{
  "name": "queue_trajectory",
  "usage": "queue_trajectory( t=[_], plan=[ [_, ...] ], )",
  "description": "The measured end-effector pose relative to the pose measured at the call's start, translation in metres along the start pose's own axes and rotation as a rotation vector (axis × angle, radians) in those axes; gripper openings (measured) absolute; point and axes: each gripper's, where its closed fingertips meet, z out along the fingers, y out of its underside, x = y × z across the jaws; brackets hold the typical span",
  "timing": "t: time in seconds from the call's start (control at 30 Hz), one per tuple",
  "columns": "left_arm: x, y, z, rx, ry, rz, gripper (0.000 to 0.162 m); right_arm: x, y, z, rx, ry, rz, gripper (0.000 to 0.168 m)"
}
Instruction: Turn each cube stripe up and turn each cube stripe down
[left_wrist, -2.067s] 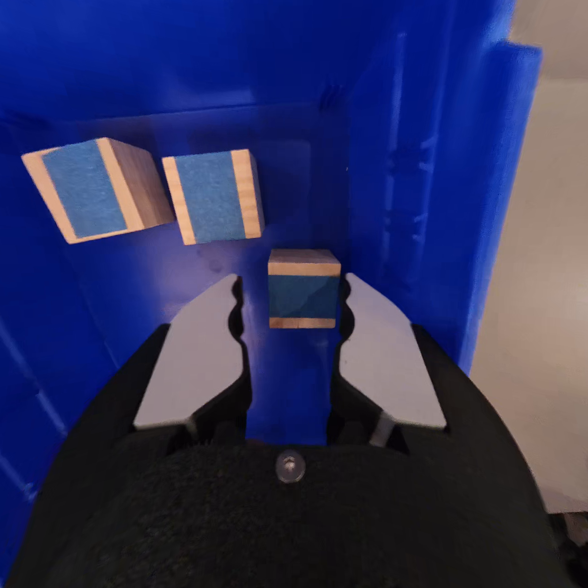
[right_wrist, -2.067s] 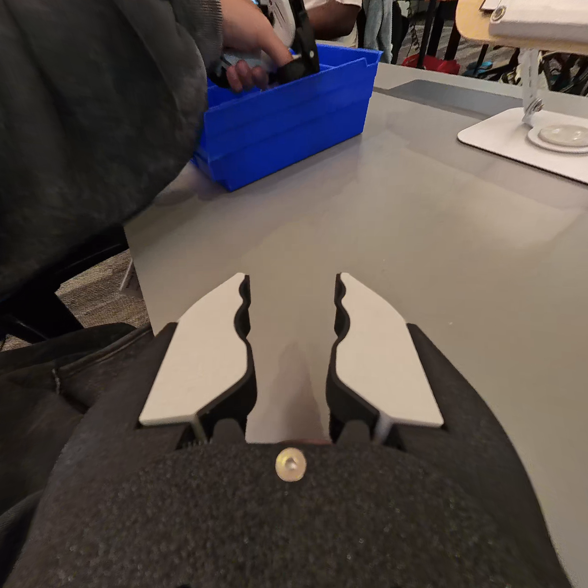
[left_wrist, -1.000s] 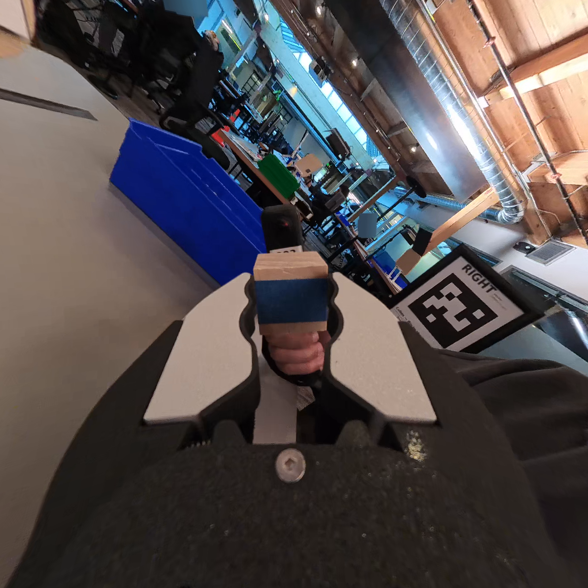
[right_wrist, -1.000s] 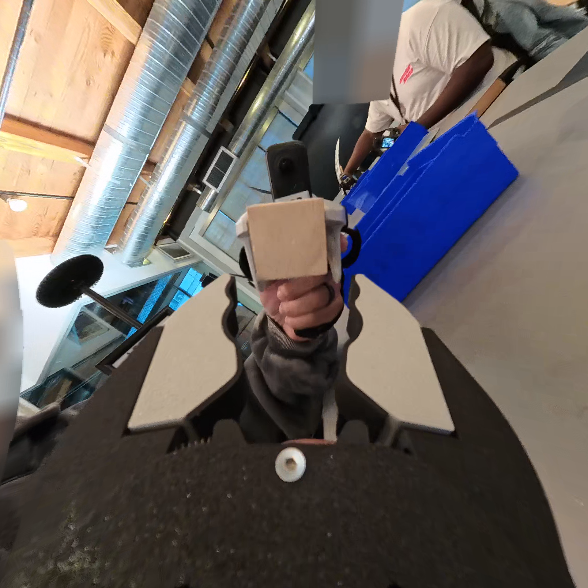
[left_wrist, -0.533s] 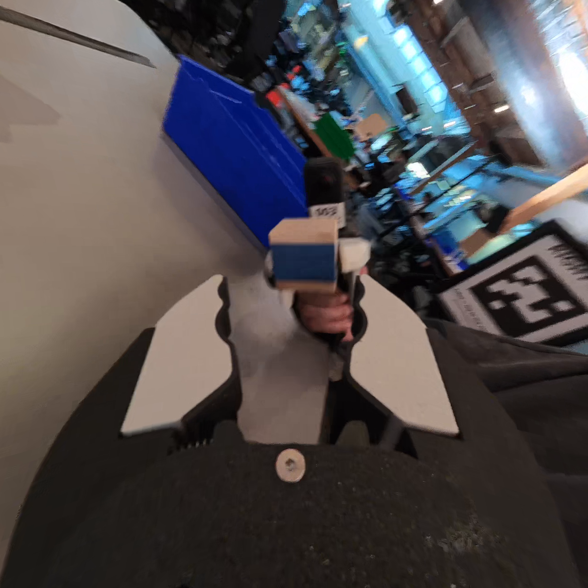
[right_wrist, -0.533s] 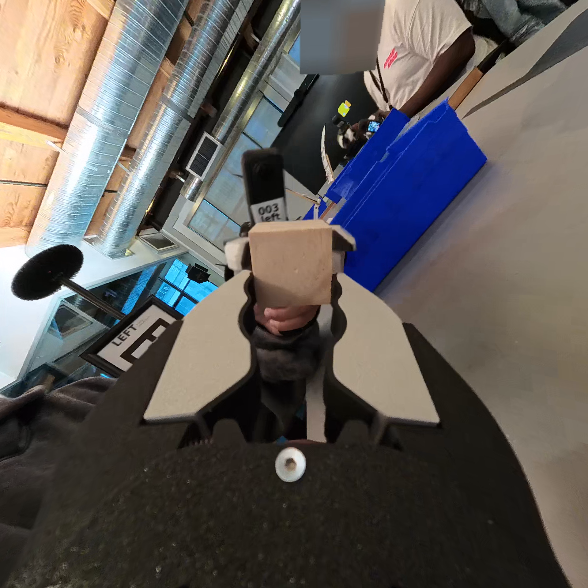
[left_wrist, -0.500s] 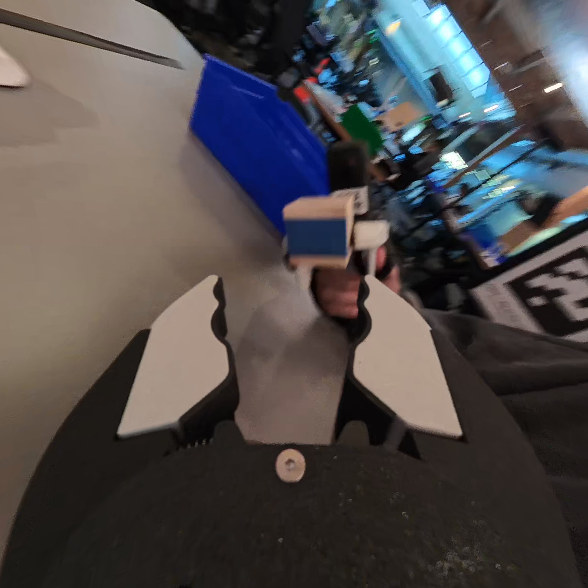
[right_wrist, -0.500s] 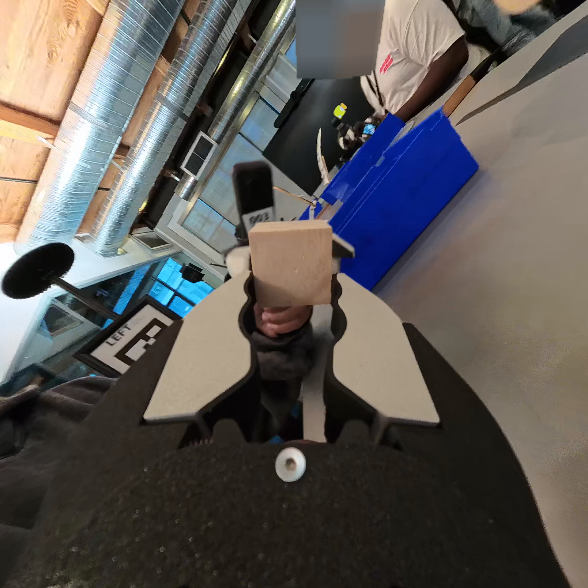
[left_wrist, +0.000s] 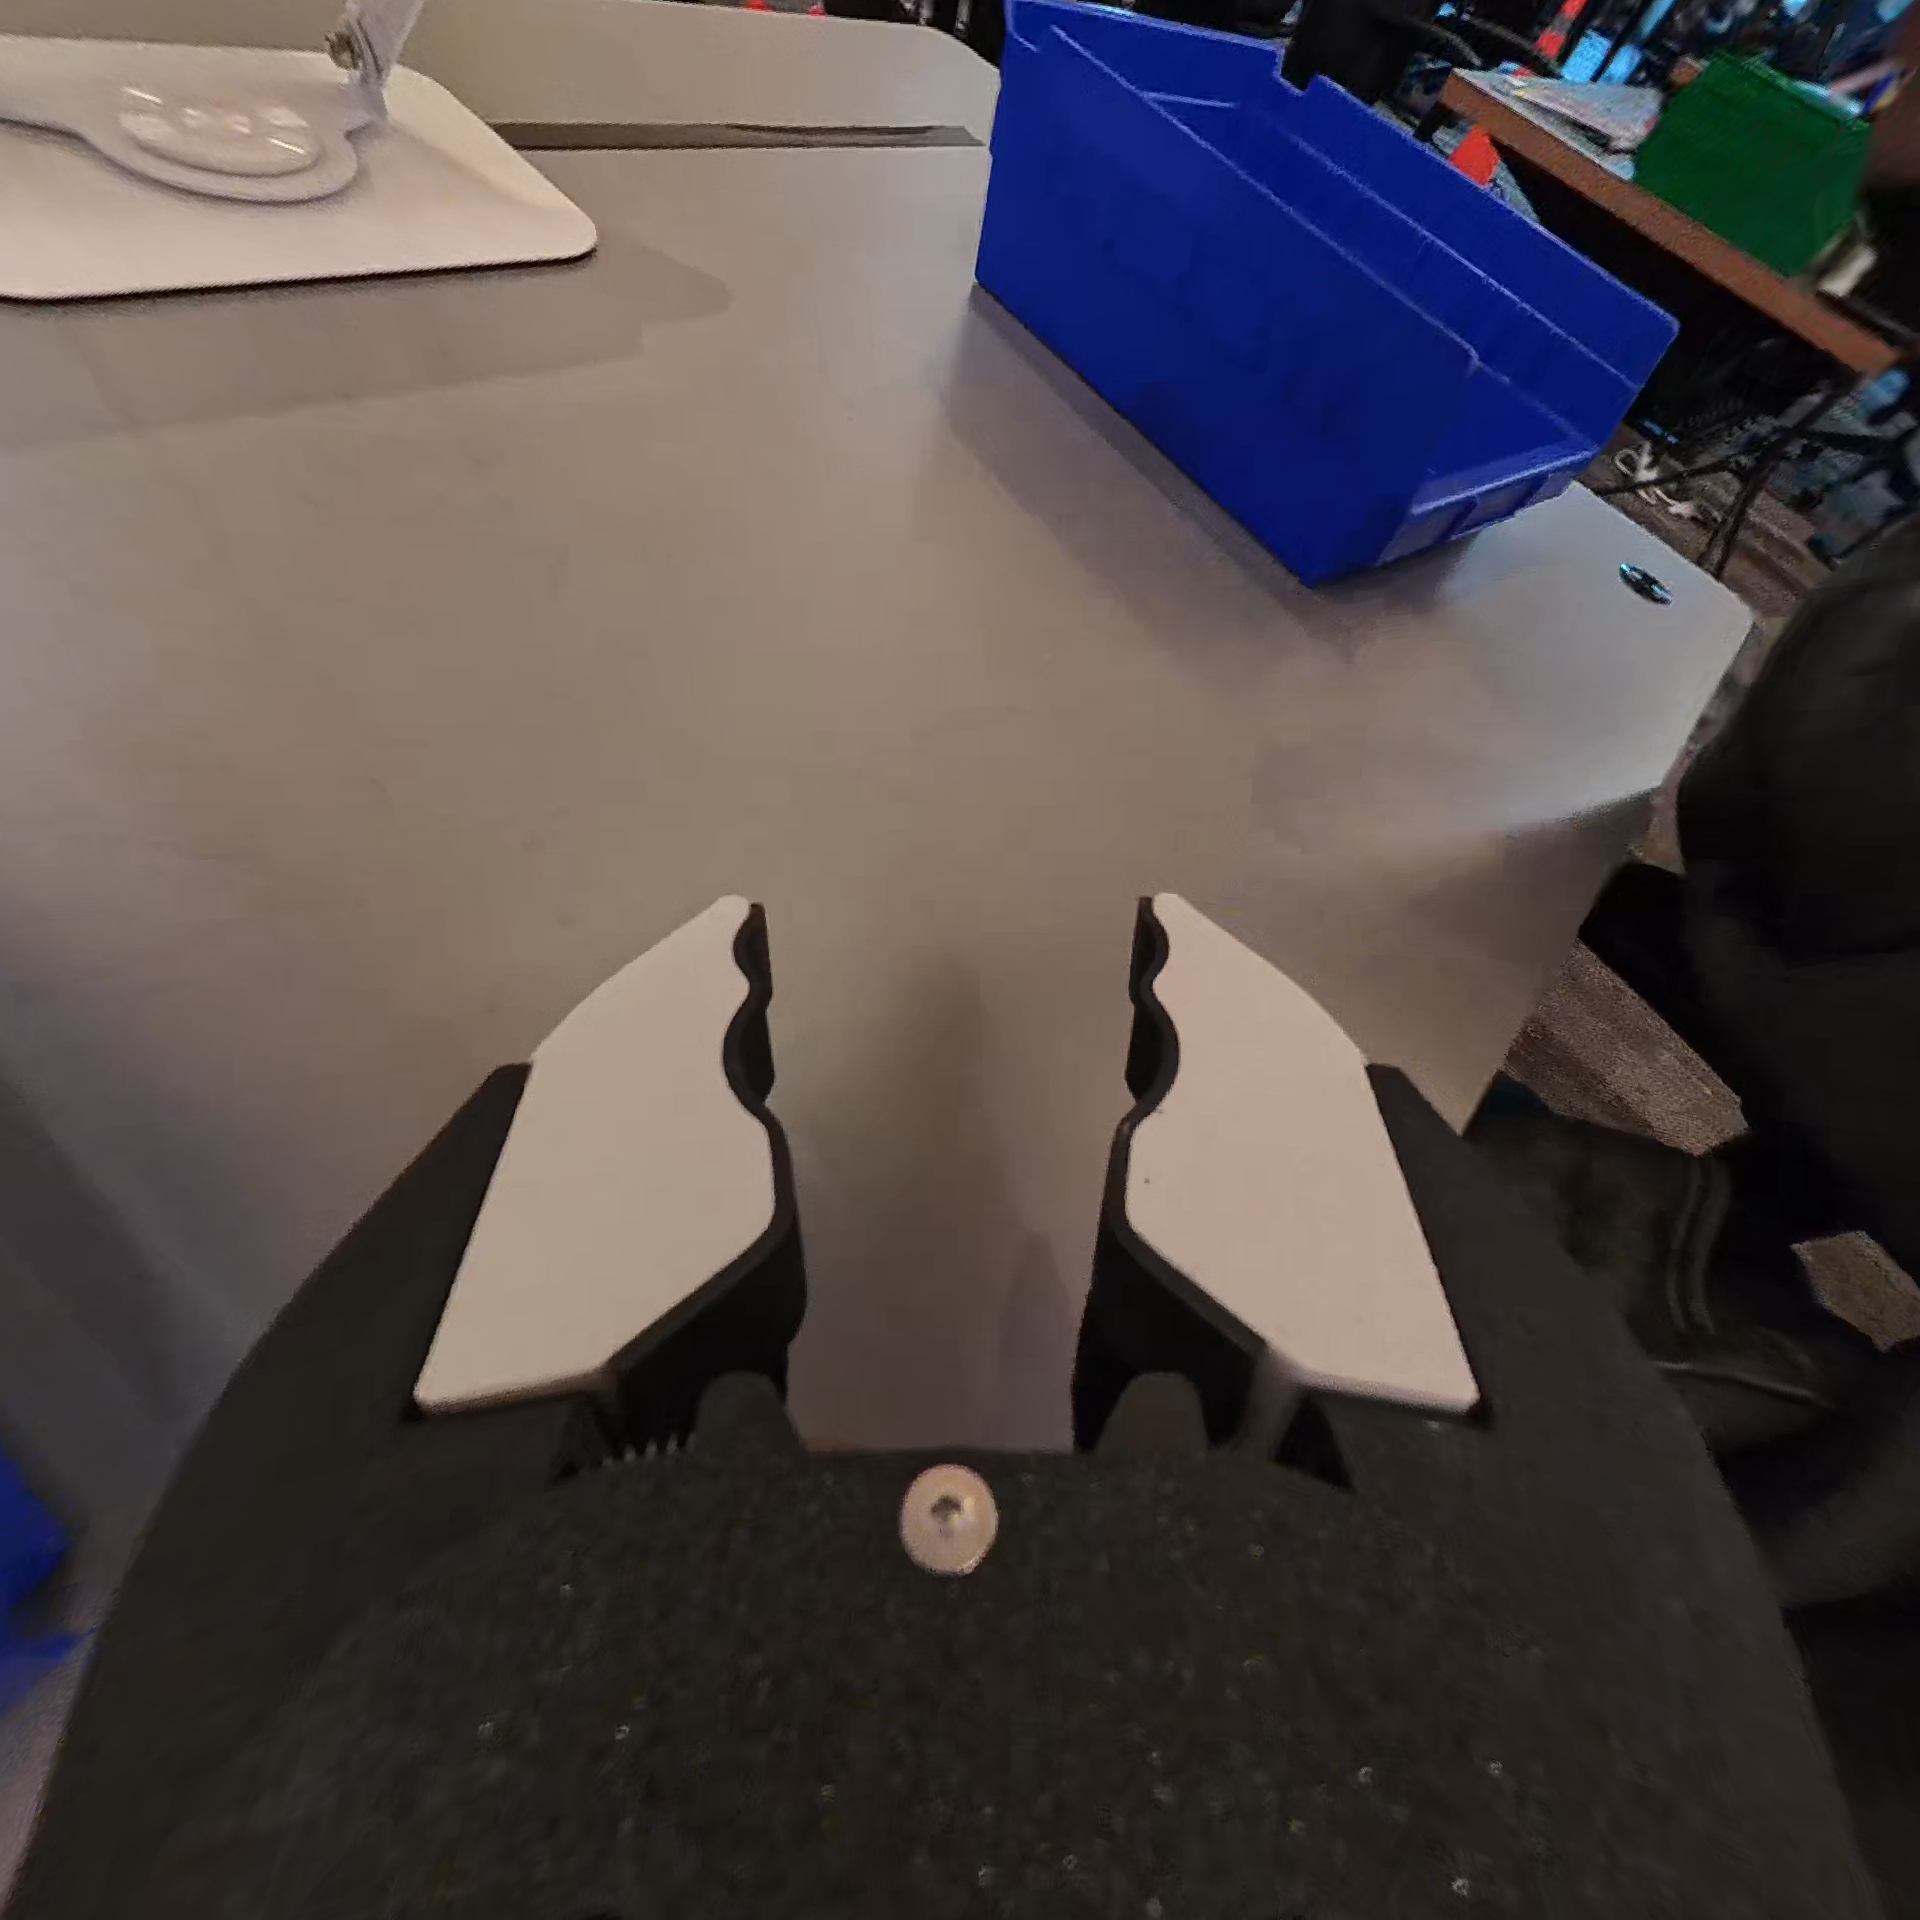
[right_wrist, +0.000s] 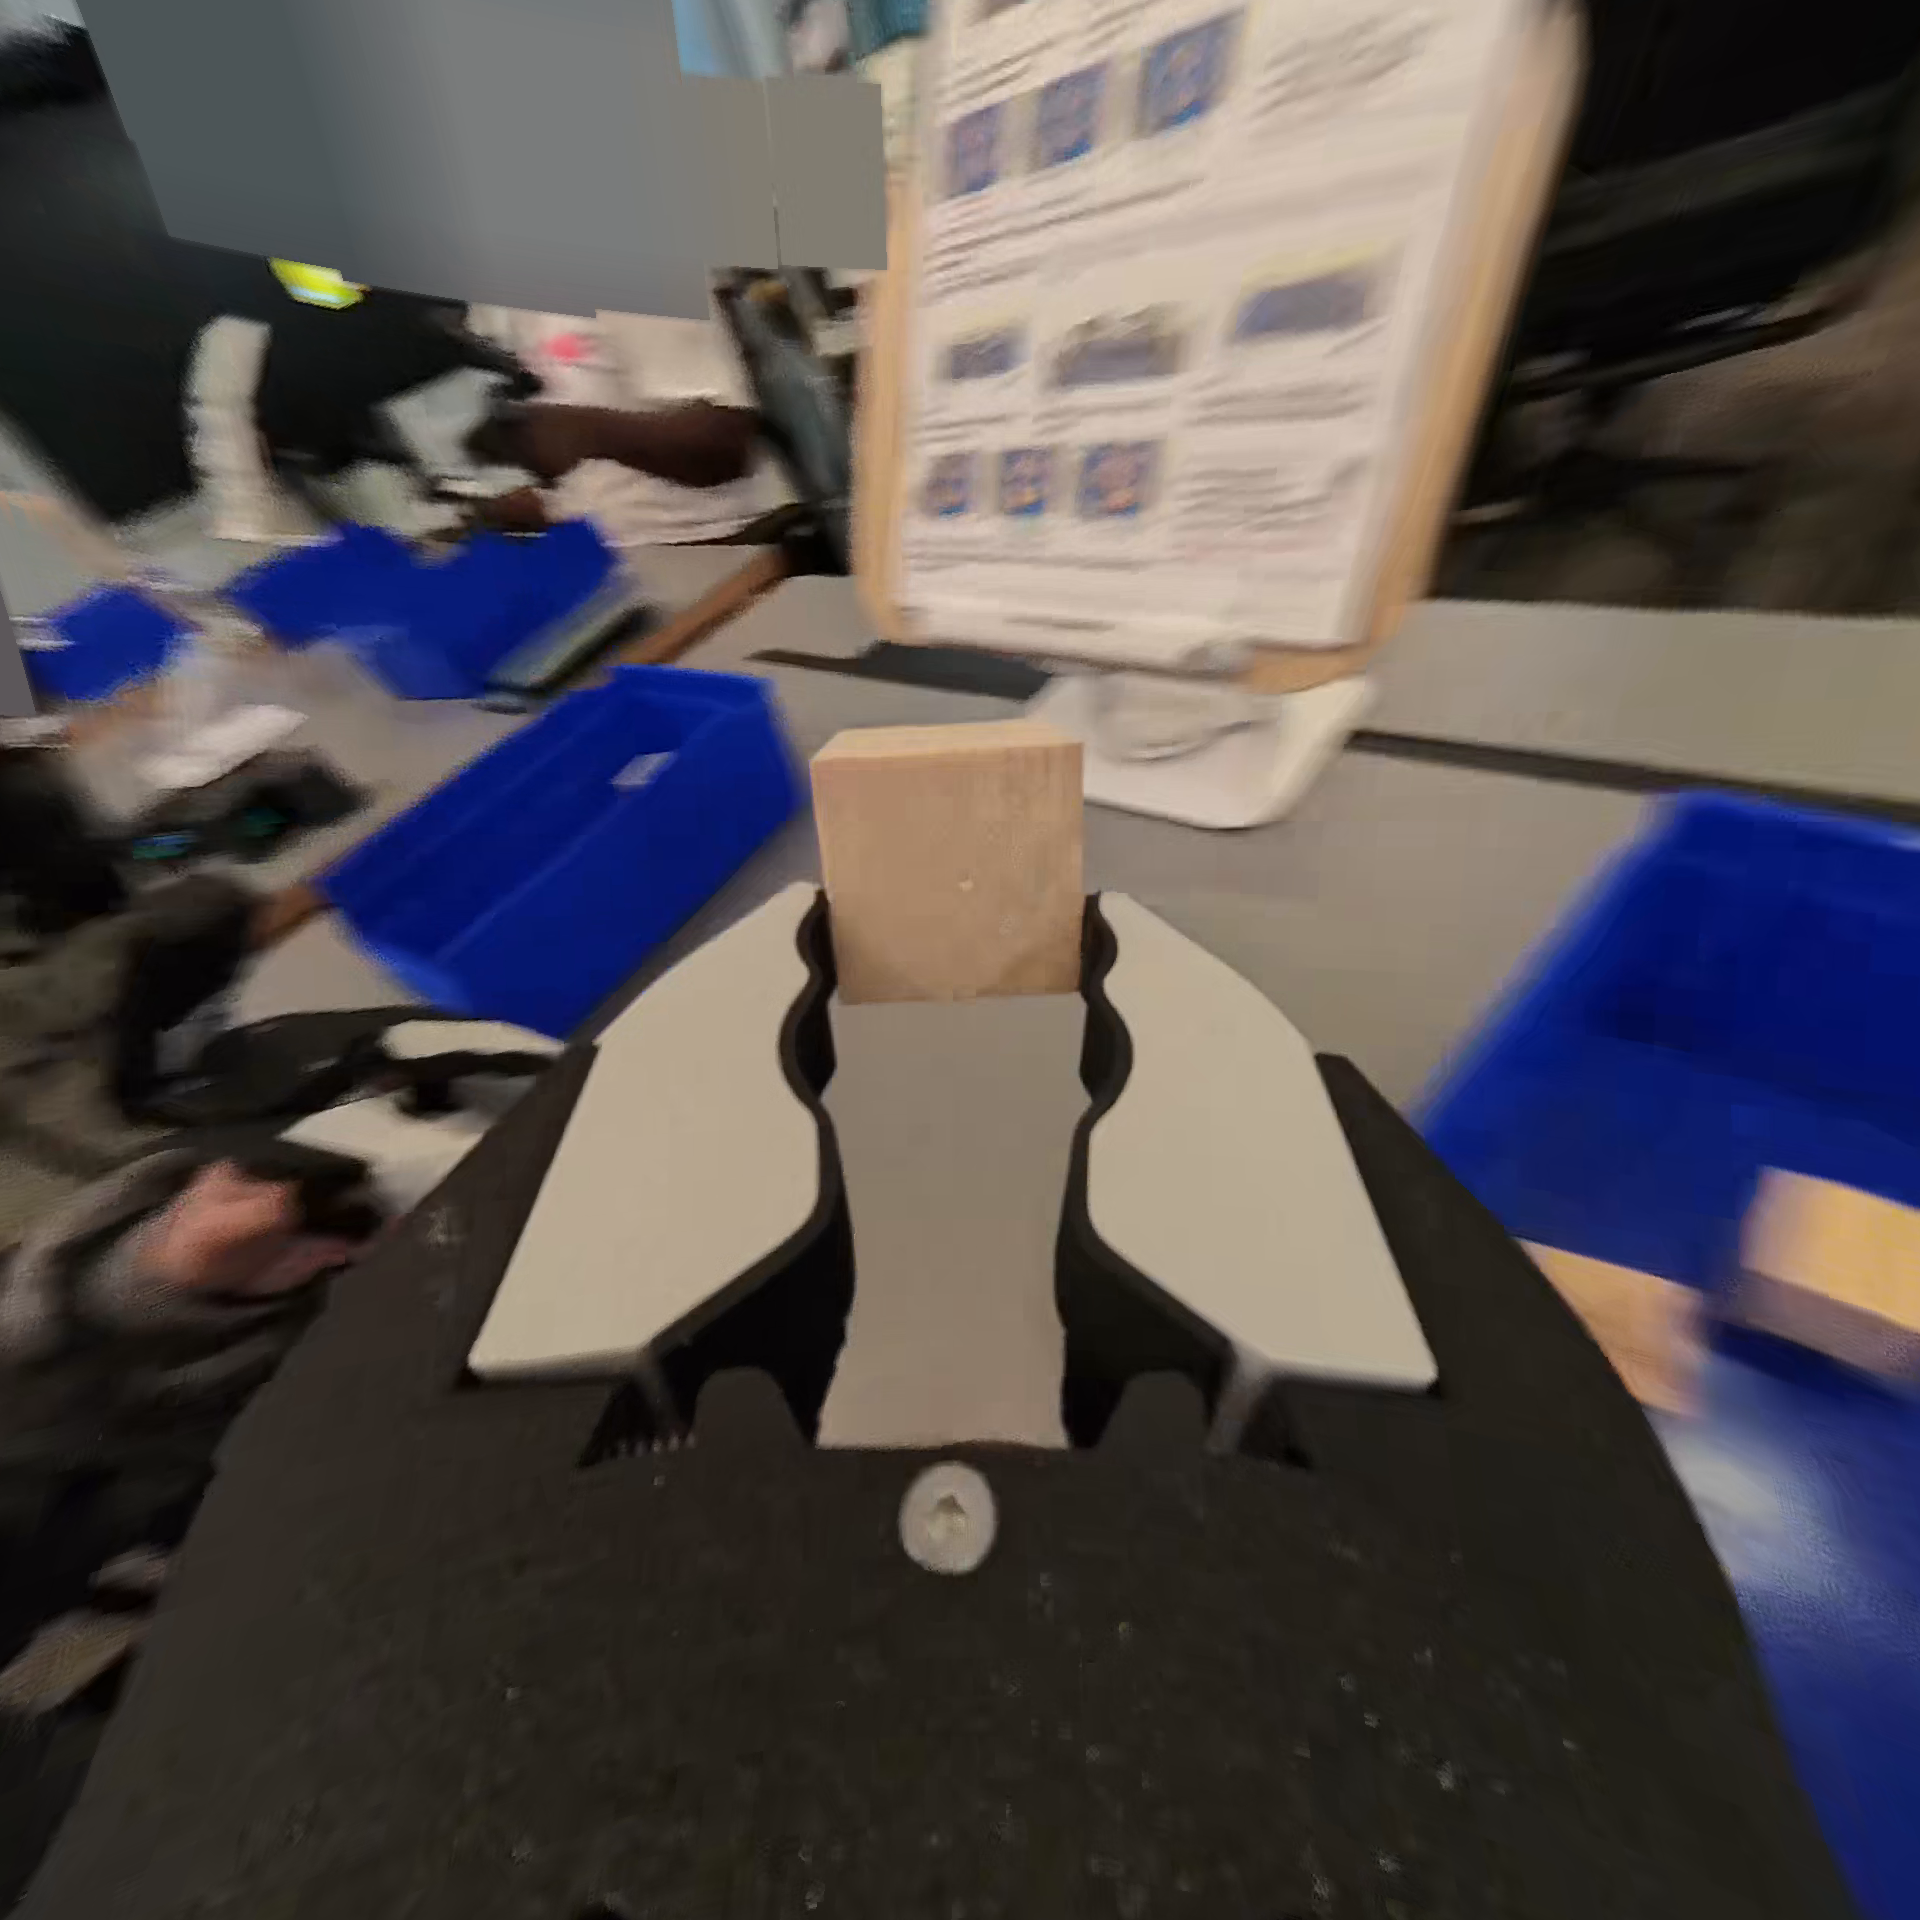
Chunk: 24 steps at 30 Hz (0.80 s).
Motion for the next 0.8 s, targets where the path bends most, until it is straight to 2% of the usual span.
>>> queue_trajectory(
  t=[0.07, 0.13, 0.2, 0.27, 0.4, 0.53, 0.63, 0.8],
  plan=[
    [0.008, 0.004, 0.001, -0.021, 0.03, 0.004, 0.066, 0.052, -0.021, -0.036, -0.061, 0.247, -0.052, 0.045],
    [0.012, 0.007, 0.002, -0.035, 0.04, 0.011, 0.066, 0.11, -0.011, -0.058, -0.251, 0.462, -0.062, 0.045],
    [0.016, 0.009, 0.003, -0.051, 0.05, 0.021, 0.066, 0.155, 0.023, -0.064, -0.471, 0.563, -0.011, 0.045],
    [0.018, 0.01, 0.003, -0.057, 0.052, 0.027, 0.066, 0.186, 0.066, -0.063, -0.673, 0.594, 0.03, 0.045],
    [0.017, 0.012, 0.004, -0.067, 0.041, 0.03, 0.065, 0.224, 0.136, -0.068, -0.946, 0.653, 0.051, 0.046],
    [0.014, 0.016, 0.007, -0.084, 0.036, 0.016, 0.065, 0.24, 0.164, -0.067, -1.006, 0.684, 0.052, 0.046],
    [0.014, 0.019, 0.009, -0.099, 0.044, 0.007, 0.065, 0.242, 0.173, -0.055, -0.971, 0.638, 0.089, 0.046],
    [0.016, 0.023, 0.012, -0.123, 0.045, 0.021, 0.065, 0.251, 0.177, -0.048, -0.96, 0.652, 0.098, 0.046]
  ],
)
